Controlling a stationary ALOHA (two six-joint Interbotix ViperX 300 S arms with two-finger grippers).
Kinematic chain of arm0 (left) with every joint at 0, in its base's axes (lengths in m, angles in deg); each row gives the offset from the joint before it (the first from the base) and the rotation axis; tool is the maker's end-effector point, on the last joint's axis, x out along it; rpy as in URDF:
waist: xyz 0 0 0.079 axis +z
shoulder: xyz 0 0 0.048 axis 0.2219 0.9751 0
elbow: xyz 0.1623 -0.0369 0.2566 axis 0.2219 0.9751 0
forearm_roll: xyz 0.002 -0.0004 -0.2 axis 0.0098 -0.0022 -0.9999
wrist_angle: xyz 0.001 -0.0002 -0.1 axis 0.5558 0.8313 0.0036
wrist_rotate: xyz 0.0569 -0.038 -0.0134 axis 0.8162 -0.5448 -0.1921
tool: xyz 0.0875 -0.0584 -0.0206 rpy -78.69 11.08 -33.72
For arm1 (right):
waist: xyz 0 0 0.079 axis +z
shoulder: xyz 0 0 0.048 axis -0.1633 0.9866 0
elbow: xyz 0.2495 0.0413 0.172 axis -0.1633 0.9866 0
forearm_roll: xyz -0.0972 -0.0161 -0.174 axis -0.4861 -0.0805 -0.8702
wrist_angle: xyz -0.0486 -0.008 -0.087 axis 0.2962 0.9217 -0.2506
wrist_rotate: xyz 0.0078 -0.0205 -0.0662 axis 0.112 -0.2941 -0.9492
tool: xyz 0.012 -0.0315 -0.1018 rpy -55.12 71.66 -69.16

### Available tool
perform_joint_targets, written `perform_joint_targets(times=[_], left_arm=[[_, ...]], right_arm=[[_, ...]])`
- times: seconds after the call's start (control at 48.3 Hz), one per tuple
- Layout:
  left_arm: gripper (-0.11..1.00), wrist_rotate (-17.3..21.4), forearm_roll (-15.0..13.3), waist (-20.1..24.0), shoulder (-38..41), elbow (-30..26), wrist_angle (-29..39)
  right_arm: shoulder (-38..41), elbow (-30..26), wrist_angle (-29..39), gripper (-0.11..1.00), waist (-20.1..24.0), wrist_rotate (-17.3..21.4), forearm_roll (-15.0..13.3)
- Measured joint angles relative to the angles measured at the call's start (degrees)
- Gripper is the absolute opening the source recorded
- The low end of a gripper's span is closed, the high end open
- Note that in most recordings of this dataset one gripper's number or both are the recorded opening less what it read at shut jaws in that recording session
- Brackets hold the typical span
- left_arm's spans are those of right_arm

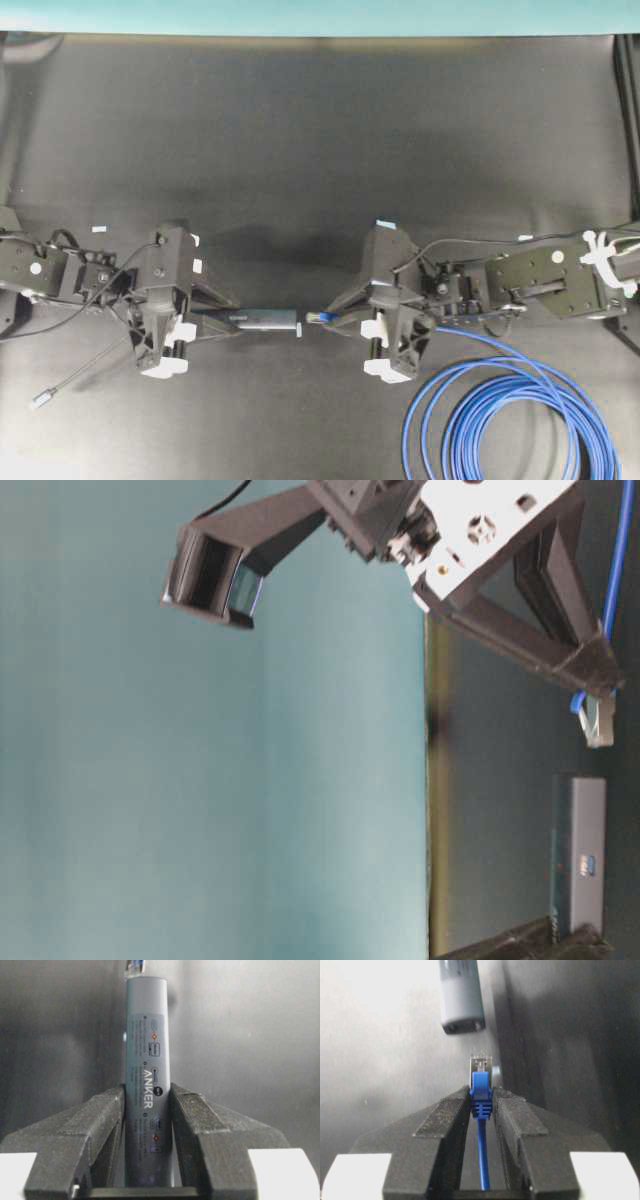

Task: Insert the LAN cable into the hub.
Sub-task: 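Lift both and push the blue plug with the right gripper toward the hub port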

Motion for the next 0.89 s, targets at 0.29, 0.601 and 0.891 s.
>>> perform_joint_targets(times=[0.29, 0.601, 0.891], left_arm=[[0.28, 0.2, 0.0, 0.0, 0.0, -0.1, 0.4], [0.28, 0.1, 0.1, 0.0, 0.0, 0.0, 0.4], [0.28, 0.0, 0.0, 0.0, 0.0, 0.0, 0.5]], right_arm=[[0.5, -1.1, 0.1, 0.13, 0.0, 0.0, -0.1], [1.4, -2.3, 0.3, 0.13, 0.0, -0.1, -0.2], [2.1, -3.3, 0.4, 0.13, 0.0, -0.3, -0.2]])
